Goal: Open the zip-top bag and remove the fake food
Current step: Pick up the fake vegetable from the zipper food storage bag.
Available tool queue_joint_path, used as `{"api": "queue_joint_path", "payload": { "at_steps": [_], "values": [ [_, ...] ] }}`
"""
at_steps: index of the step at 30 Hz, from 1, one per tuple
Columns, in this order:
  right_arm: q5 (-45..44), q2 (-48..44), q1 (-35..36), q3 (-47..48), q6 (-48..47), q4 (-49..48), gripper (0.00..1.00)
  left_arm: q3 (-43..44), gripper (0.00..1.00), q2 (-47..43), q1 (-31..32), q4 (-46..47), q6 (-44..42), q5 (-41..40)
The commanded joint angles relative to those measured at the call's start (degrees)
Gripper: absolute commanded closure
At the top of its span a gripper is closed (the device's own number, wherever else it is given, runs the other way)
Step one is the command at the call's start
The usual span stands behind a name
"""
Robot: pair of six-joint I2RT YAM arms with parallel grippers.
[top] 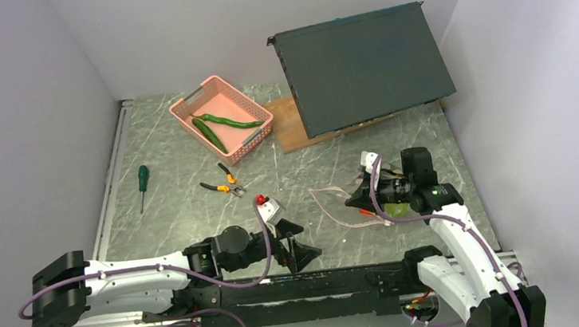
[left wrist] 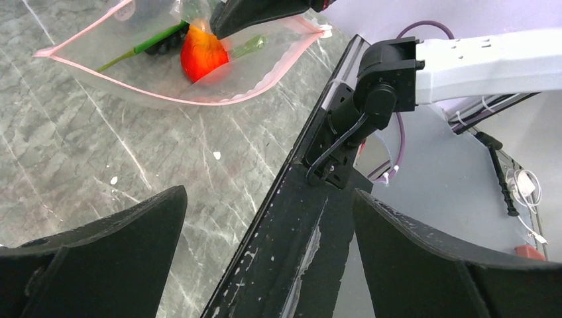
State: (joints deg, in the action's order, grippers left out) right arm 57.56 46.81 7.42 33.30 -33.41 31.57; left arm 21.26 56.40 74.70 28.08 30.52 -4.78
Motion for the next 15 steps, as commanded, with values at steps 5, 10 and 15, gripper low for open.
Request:
{"api": "queue_joint_path", "payload": {
  "at_steps": [5,10,15],
  "values": [
    [2.4,-1.4,-0.2,2.2,-2.2,0.0,1.0,1.8,0.0,1.5,1.1,7.4,0.1,-1.9],
    [2.7,-1.4,-0.3,2.2,-2.7,0.3,1.0,2.9,0.0,3.4,1.2,7.3,1.0,-2.3],
    [3.0,-2.0,-0.2,2.1,-3.0,0.5,1.0,5.3,0.0,5.7,1.3,5.7,0.4,-1.8]
  ]
}}
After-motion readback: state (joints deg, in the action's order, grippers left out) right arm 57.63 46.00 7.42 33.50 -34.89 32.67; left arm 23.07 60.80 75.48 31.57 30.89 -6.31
